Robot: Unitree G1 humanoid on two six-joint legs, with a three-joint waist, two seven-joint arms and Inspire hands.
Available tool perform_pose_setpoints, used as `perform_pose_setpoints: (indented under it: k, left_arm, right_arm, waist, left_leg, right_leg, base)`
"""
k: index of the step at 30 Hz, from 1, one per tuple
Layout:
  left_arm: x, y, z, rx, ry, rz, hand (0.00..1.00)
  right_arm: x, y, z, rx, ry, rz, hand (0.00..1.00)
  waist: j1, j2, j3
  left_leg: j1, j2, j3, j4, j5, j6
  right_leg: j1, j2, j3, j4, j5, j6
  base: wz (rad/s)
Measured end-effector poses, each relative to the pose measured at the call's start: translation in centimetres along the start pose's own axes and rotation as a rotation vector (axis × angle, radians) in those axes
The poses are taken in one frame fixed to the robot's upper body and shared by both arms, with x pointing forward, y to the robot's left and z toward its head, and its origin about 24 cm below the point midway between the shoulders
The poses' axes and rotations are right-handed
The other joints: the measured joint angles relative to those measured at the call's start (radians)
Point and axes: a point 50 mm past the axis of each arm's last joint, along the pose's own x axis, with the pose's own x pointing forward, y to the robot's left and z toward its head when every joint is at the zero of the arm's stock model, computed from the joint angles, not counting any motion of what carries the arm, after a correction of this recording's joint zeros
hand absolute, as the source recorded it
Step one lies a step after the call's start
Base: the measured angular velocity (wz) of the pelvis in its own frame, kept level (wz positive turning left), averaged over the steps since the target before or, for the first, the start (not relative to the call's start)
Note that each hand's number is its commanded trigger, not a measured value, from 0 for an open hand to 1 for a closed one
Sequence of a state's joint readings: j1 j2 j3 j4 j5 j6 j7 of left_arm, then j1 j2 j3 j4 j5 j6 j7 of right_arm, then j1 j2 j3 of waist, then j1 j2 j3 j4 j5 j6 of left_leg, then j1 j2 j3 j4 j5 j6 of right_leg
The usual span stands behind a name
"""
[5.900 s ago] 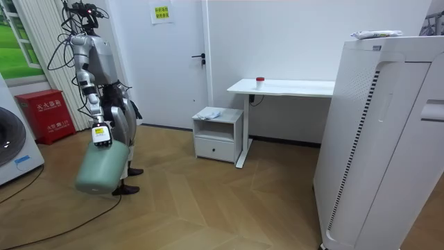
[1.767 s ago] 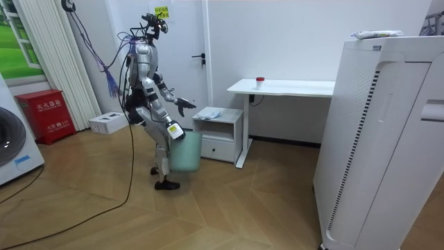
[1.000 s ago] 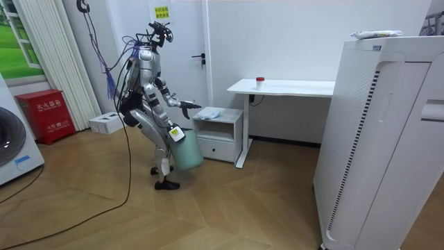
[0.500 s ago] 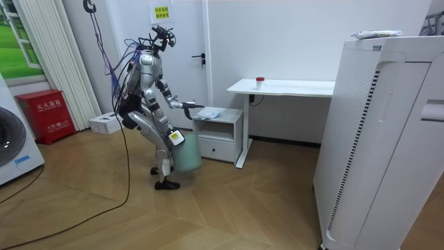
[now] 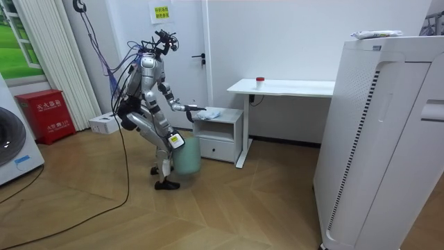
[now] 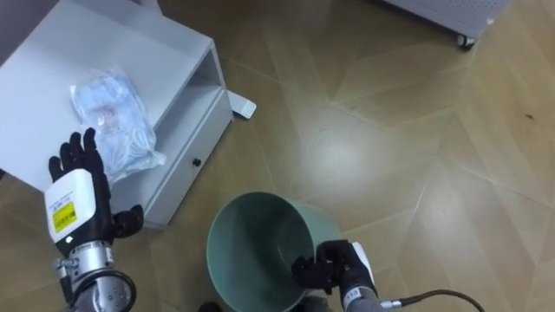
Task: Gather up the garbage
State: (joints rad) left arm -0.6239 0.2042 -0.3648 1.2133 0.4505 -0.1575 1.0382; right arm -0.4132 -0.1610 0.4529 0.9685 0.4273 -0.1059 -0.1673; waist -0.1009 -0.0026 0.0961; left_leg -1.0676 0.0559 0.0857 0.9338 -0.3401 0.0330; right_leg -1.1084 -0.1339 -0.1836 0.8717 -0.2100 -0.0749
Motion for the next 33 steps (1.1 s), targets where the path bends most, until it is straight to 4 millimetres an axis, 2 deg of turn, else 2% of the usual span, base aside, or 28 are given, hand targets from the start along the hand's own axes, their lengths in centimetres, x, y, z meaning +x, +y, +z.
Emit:
perform_pose_setpoints:
  k: [7, 19, 33]
  left_arm:
    - [0.46, 0.2, 0.35, 0.011, -0.028, 0.008, 0.0]
    - [0.42, -0.04, 0.05, 0.071, -0.08, -0.065, 0.0]
    - [1.01, -0.18, -0.03, 0.111, -0.101, -0.166, 0.0]
  right_arm:
    - [0.21, 0.09, 0.67, 0.003, -0.018, 0.024, 1.0]
    - [0.24, 0.31, 0.71, 0.001, -0.008, 0.036, 1.0]
    - [0.44, 0.2, 1.02, 0.016, -0.006, 0.04, 1.0]
  waist:
    - [-0.003, 0.001, 0.0014]
    - [-0.004, 0.003, 0.0029]
    - [-0.005, 0.003, 0.0034]
  left_leg:
    - [-0.047, 0.007, -0.01, 0.072, -0.028, 0.003]
    - [-0.062, 0.0, -0.011, 0.08, -0.033, 0.004]
    - [-0.075, 0.002, -0.009, 0.093, -0.04, 0.003]
  right_leg:
    - [-0.038, -0.001, -0.005, 0.055, -0.017, -0.002]
    - [-0.055, -0.004, -0.005, 0.07, -0.027, -0.002]
    - [-0.071, -0.004, -0.002, 0.085, -0.034, -0.003]
  base:
    - [-0.02]
    - [0.0]
    - [0.0]
